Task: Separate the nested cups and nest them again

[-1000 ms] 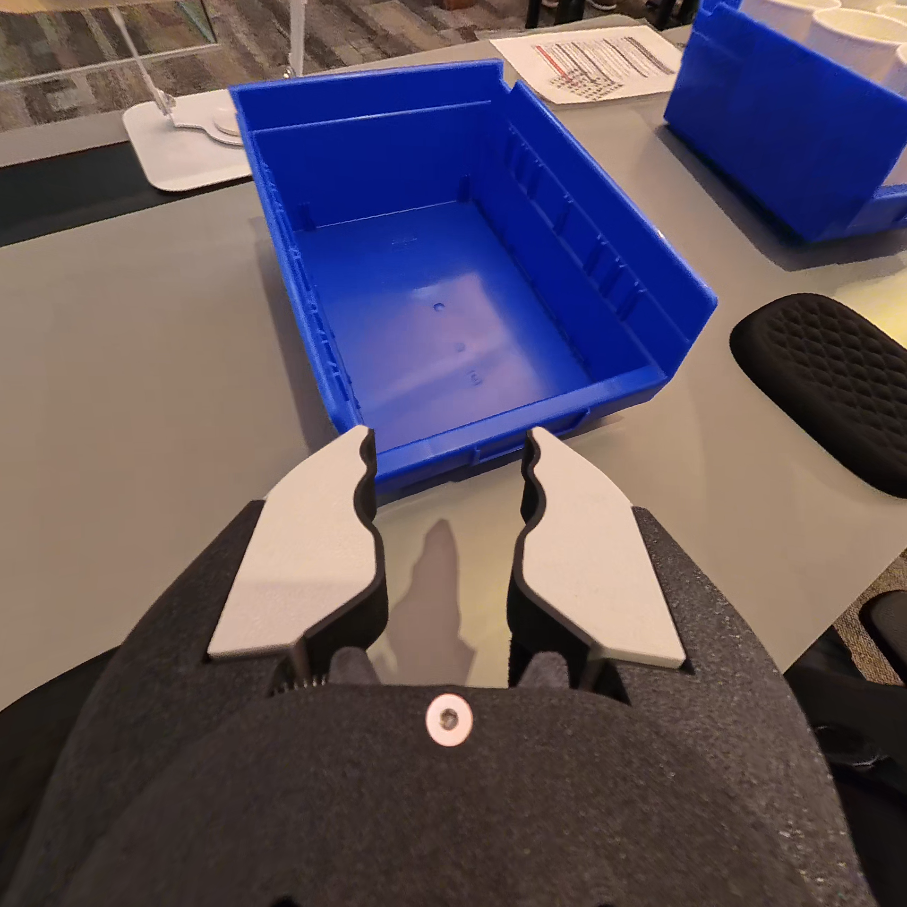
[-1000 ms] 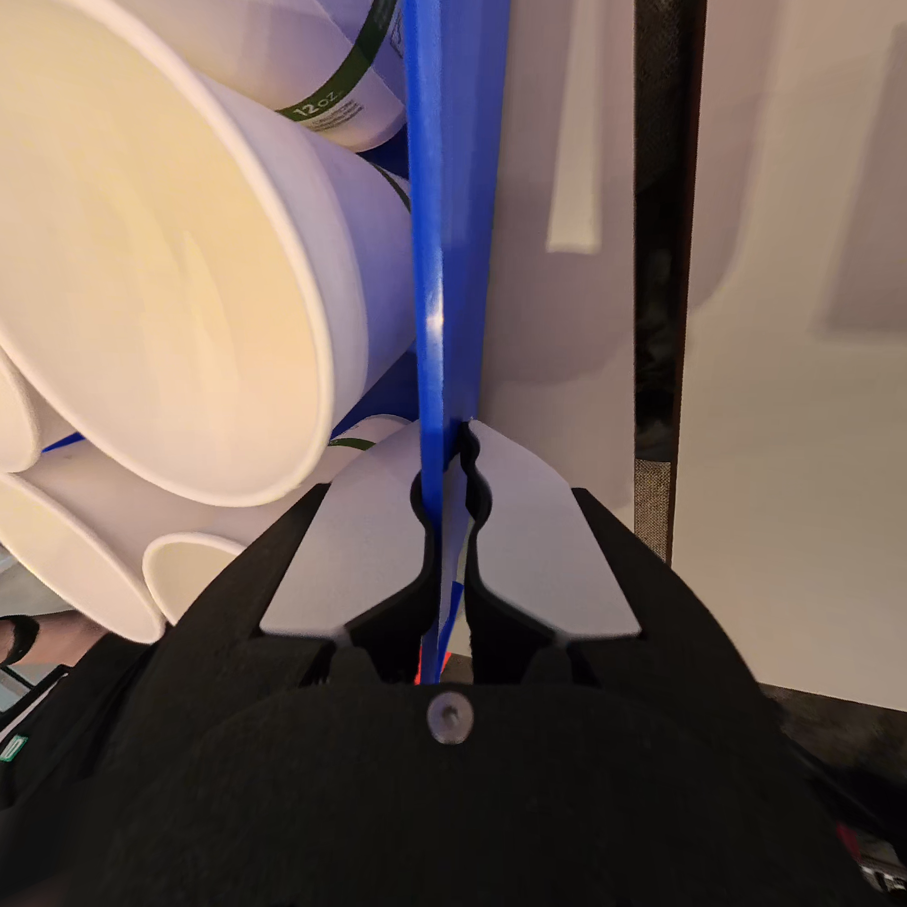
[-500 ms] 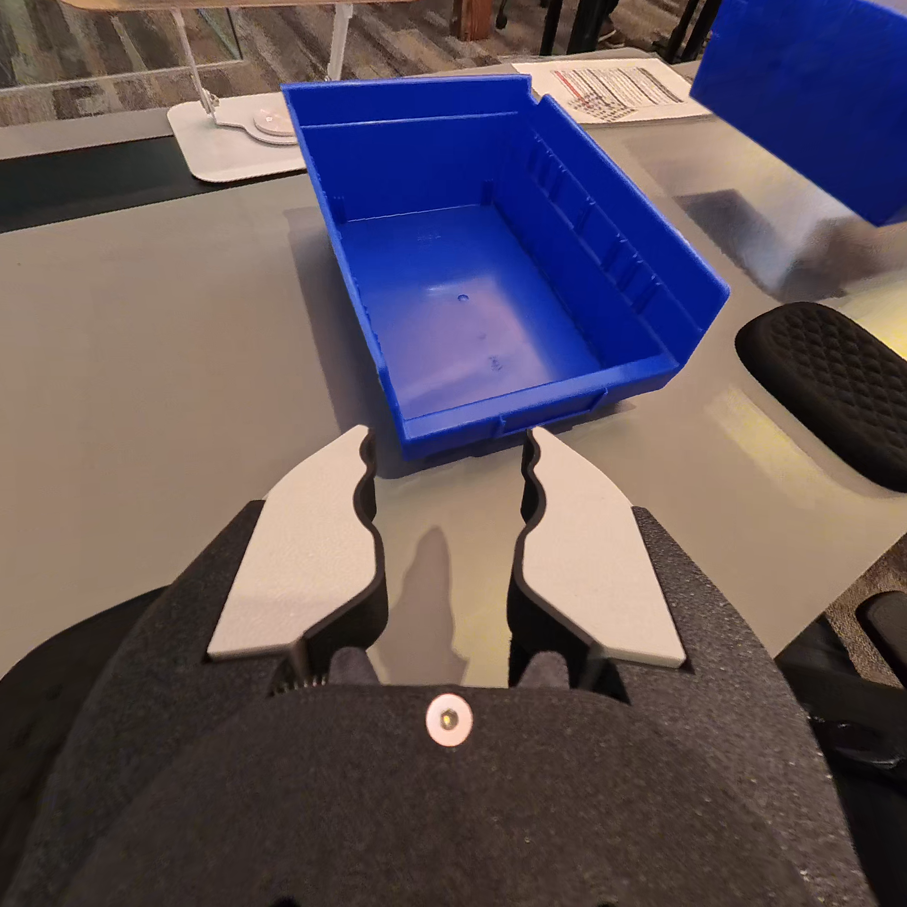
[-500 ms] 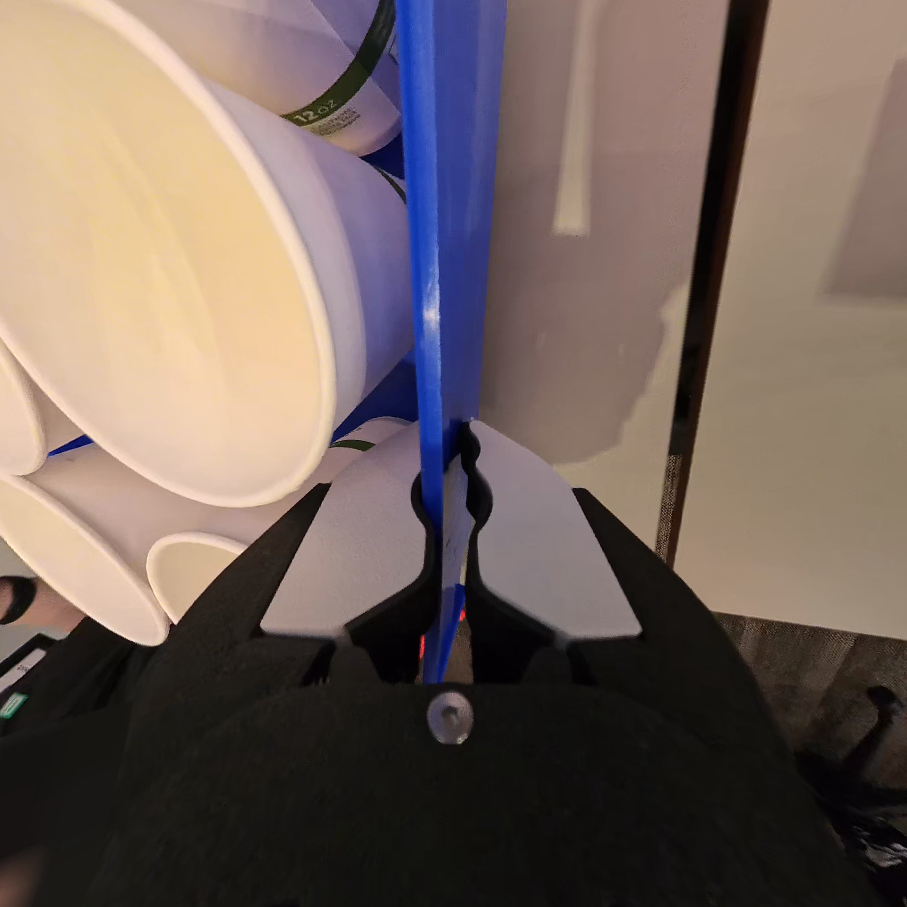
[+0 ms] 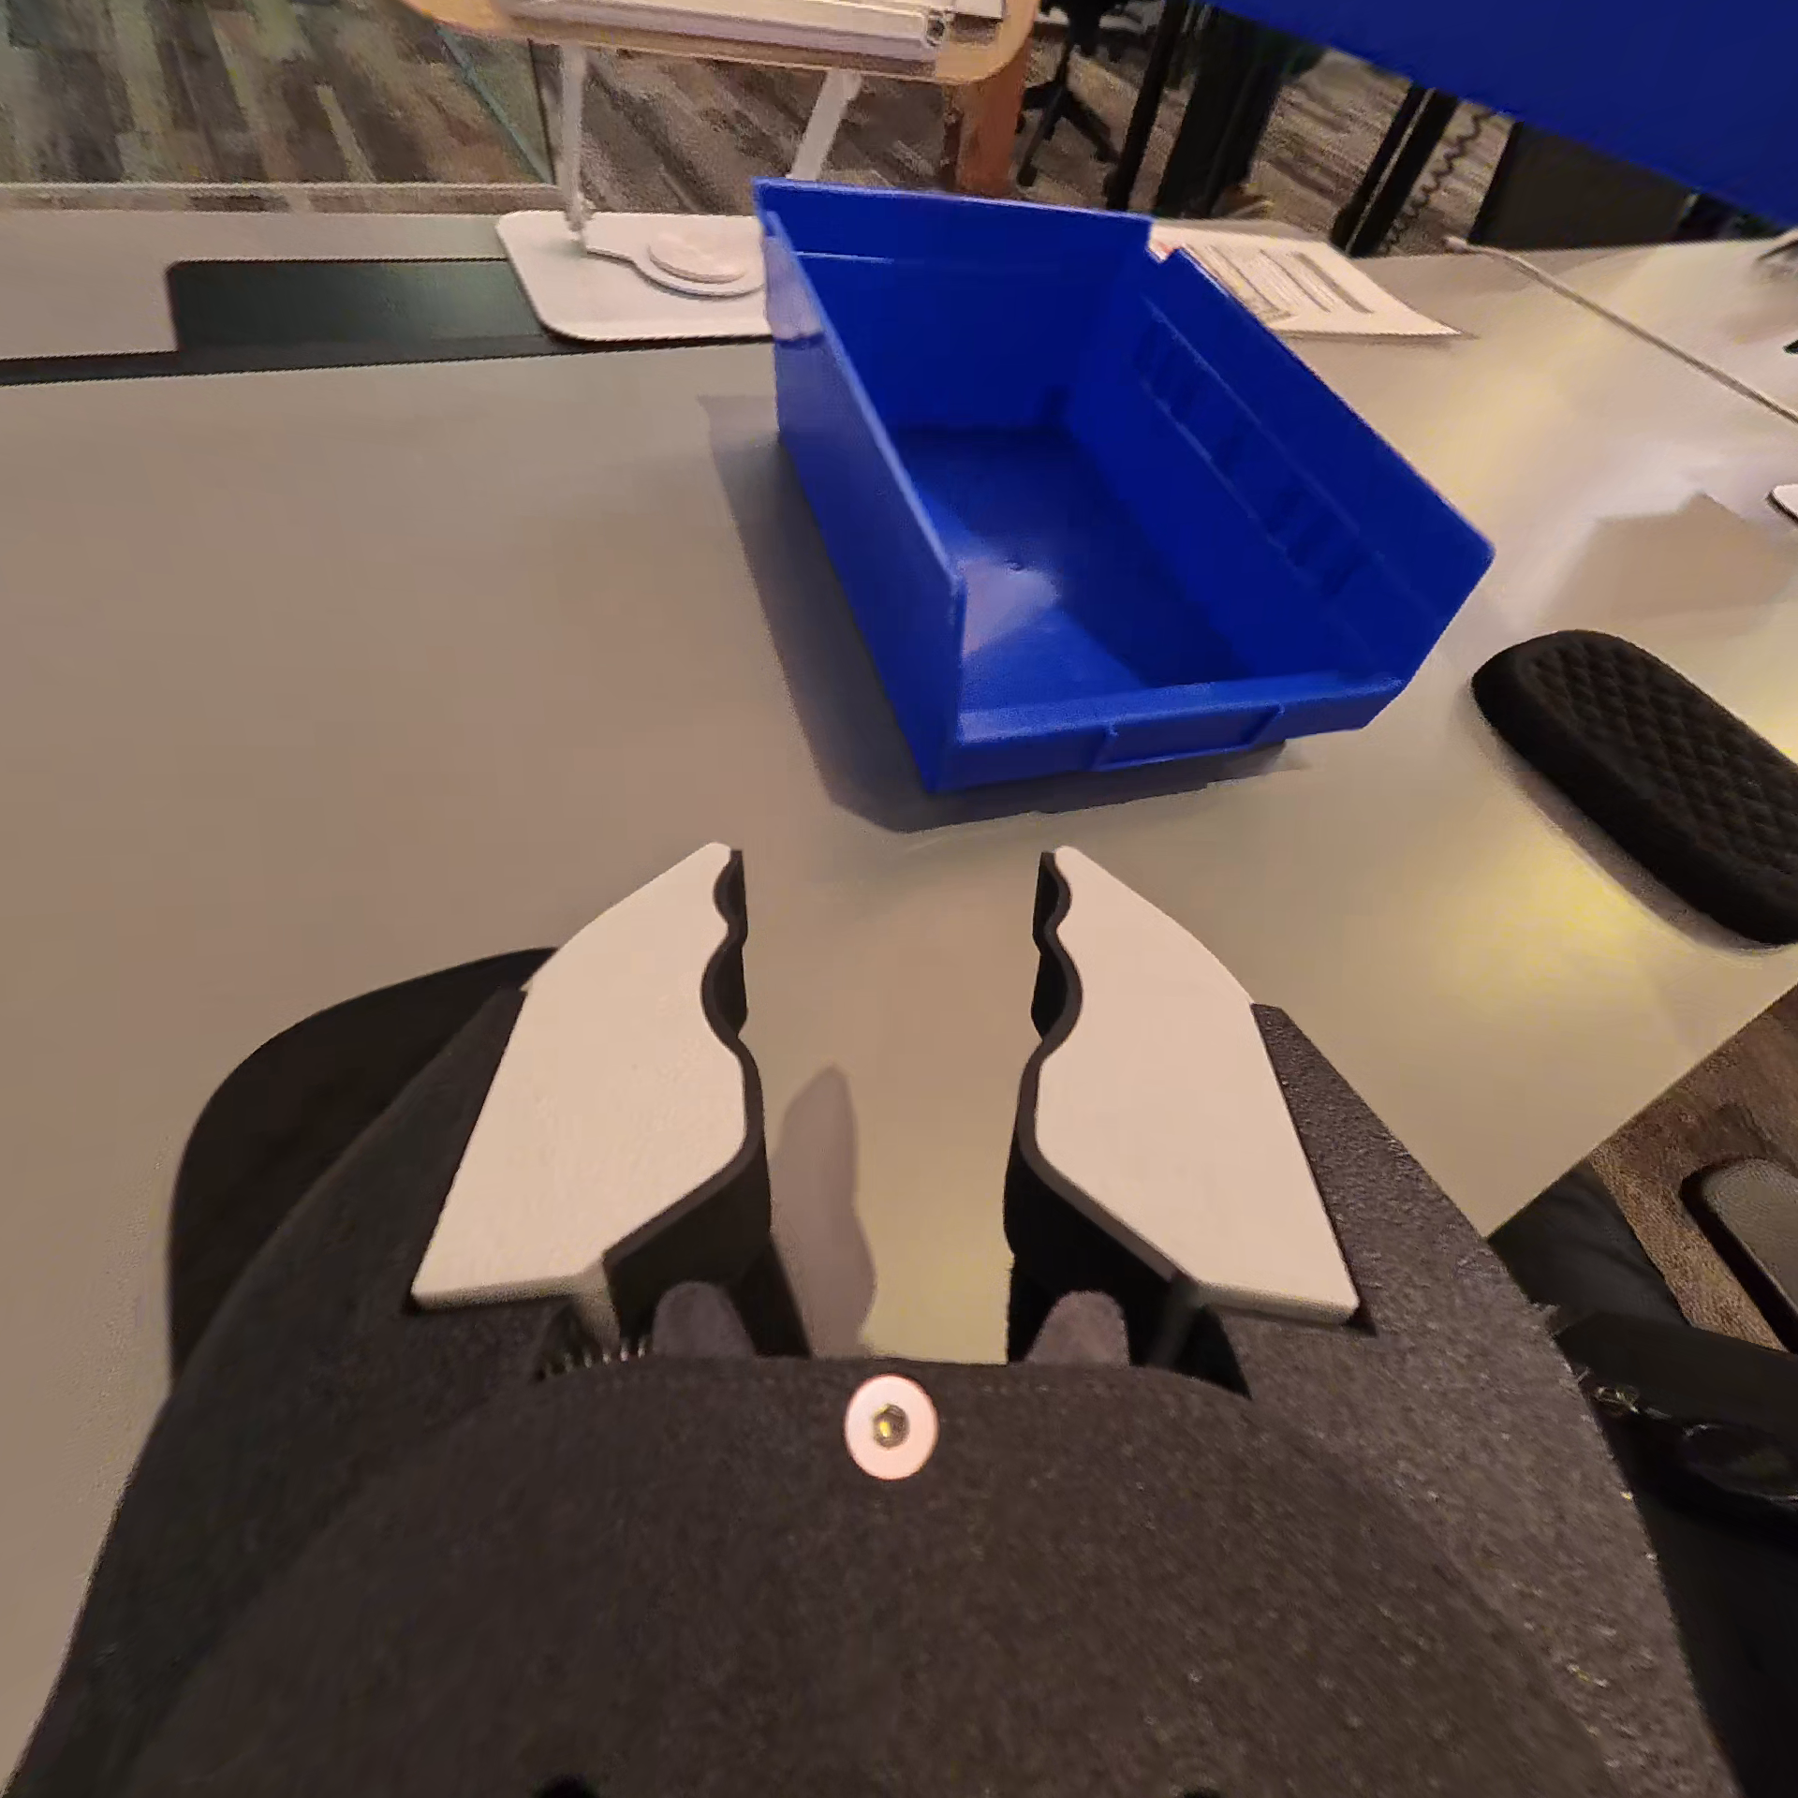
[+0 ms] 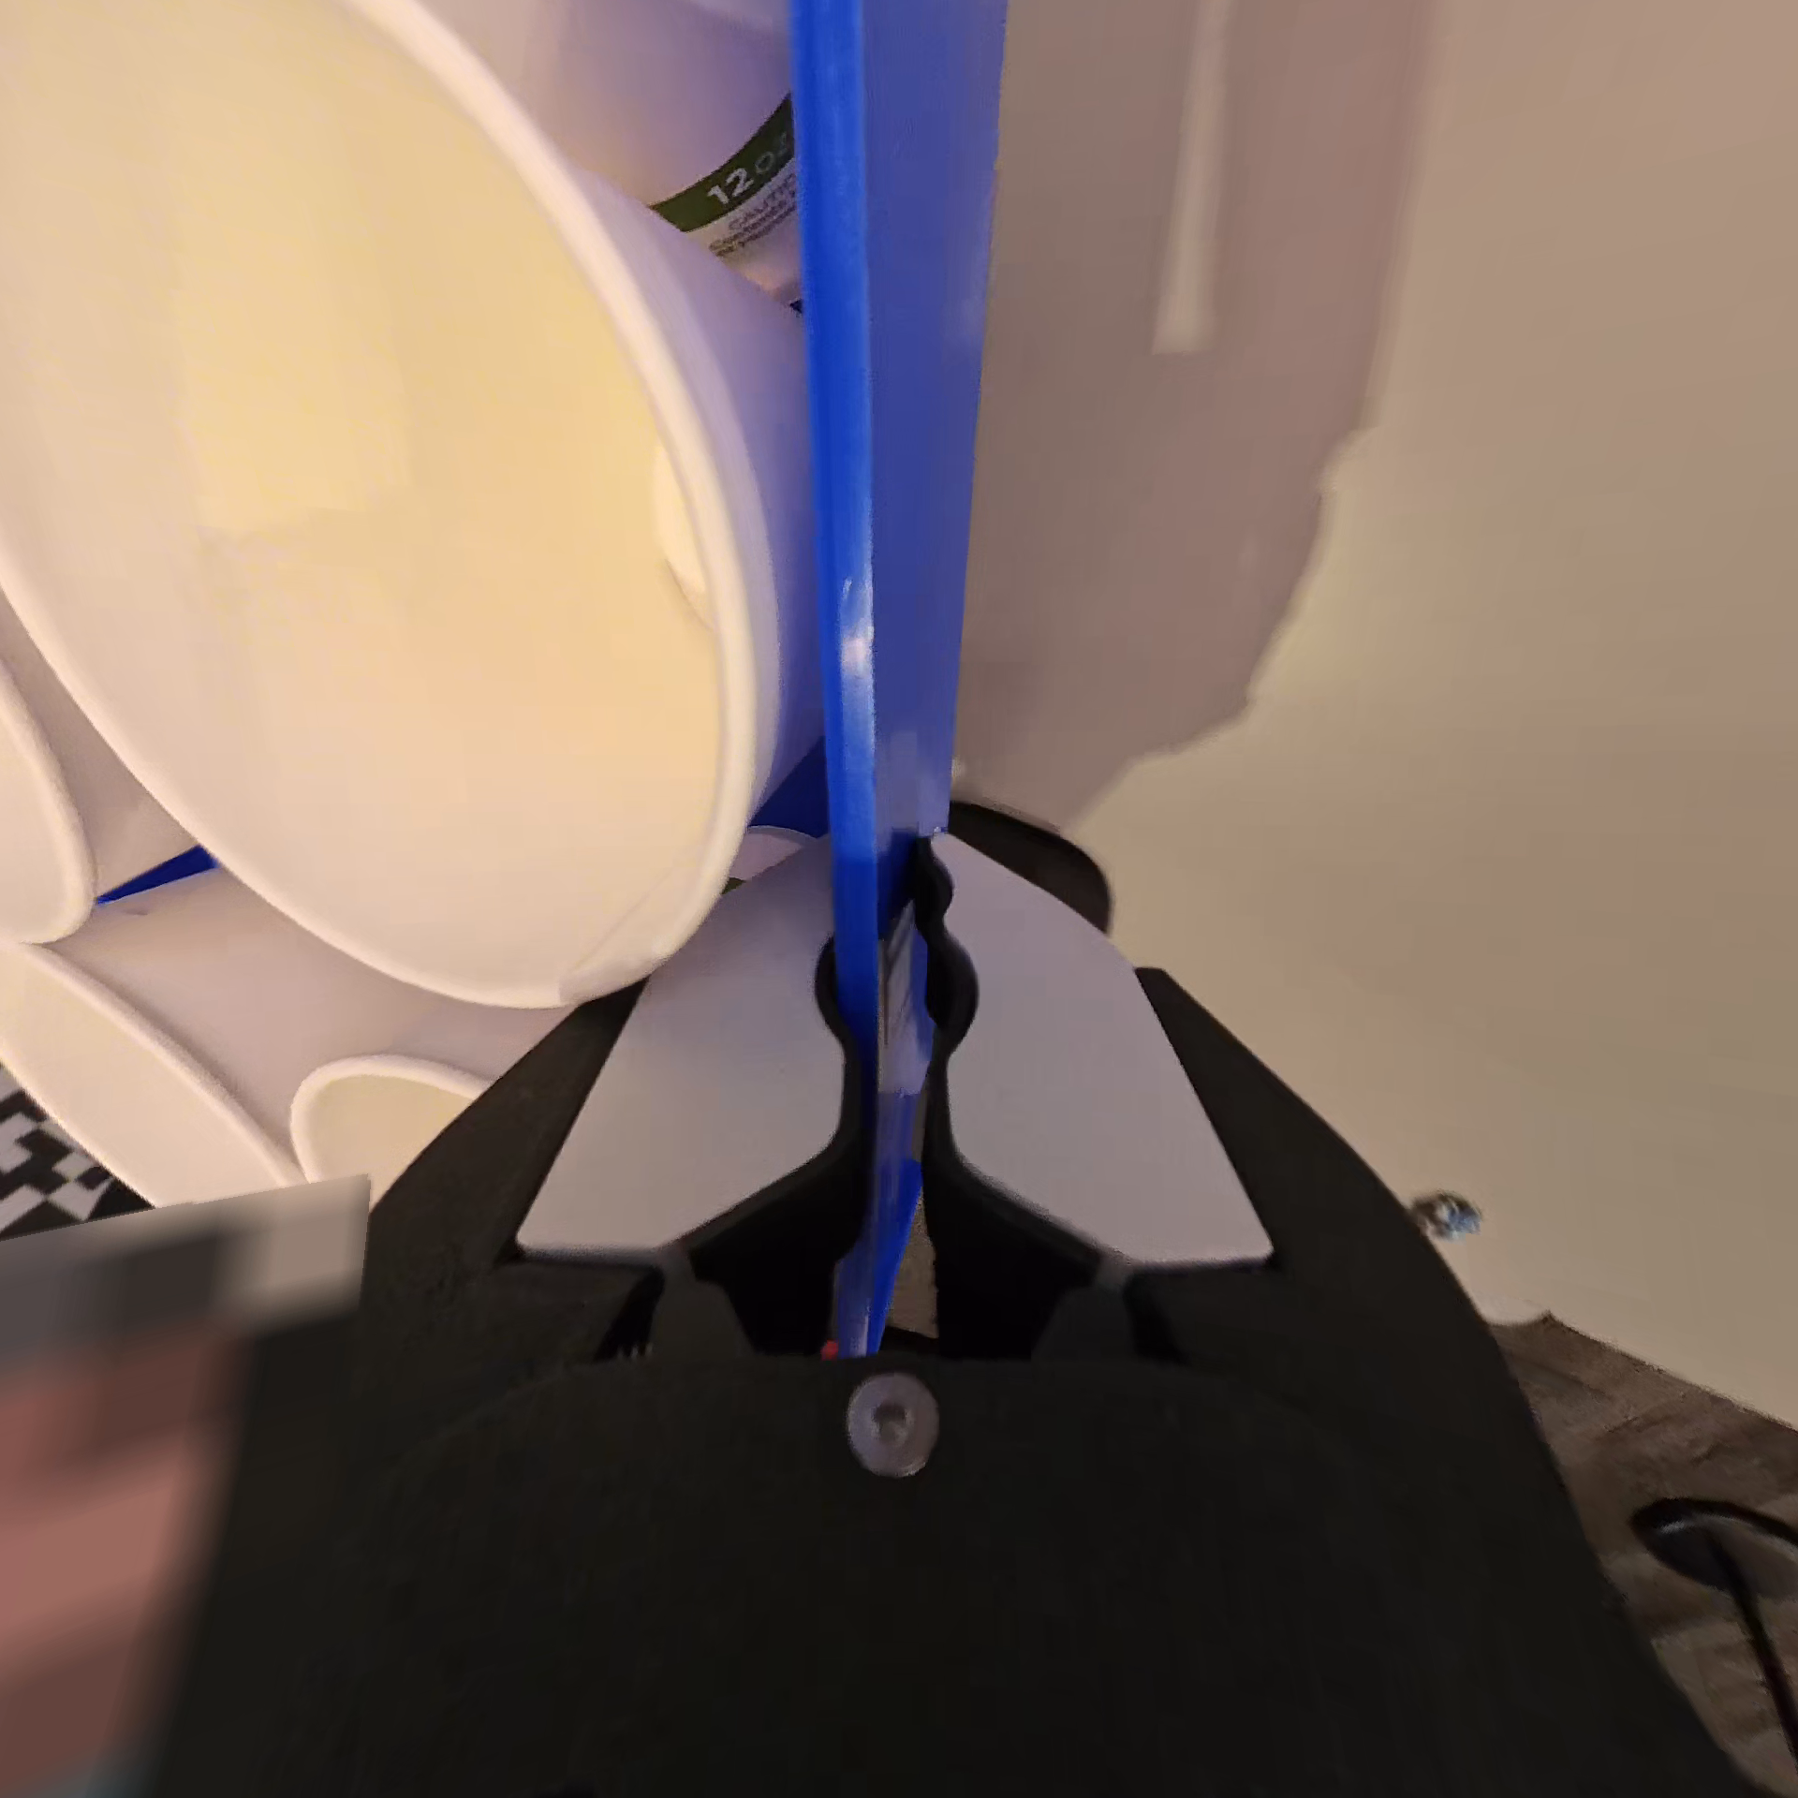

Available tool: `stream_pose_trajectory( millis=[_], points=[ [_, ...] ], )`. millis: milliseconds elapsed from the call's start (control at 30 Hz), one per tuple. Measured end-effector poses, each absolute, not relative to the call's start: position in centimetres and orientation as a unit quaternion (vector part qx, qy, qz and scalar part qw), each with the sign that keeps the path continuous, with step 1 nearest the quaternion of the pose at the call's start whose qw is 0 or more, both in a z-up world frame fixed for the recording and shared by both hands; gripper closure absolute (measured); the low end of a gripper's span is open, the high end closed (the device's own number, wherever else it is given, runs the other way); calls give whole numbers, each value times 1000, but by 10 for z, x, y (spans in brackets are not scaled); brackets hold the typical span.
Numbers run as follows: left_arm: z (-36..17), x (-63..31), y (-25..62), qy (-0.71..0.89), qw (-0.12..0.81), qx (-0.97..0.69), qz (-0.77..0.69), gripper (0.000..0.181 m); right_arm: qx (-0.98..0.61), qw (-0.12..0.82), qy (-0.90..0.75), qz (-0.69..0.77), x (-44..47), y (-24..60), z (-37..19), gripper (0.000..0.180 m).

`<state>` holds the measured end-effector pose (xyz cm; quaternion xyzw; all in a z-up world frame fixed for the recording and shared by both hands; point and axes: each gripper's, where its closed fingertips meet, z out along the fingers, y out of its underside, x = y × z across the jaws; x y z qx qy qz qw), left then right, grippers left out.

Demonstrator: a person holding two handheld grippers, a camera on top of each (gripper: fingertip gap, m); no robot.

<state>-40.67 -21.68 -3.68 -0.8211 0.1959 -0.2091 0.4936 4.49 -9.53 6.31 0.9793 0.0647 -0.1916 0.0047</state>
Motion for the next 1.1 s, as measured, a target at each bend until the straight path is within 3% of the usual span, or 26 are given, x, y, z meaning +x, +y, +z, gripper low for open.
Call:
stream_pose_trajectory(
  millis=[267, 600, 1100],
  points=[
    [-32, -471, -224, 148, 513, -824, -191, 121, 960, 5, 182, -215, -147, -47, 76, 173],
    [-34, -570, -233, 47, 529, -838, -131, 113, 928, 7, 256, -269, -367, -5, 29, 173],
    [-42, -615, -198, -4, 533, -841, -95, 112, 956, 18, 193, -221, -466, 23, -110, 173]
  ],
)
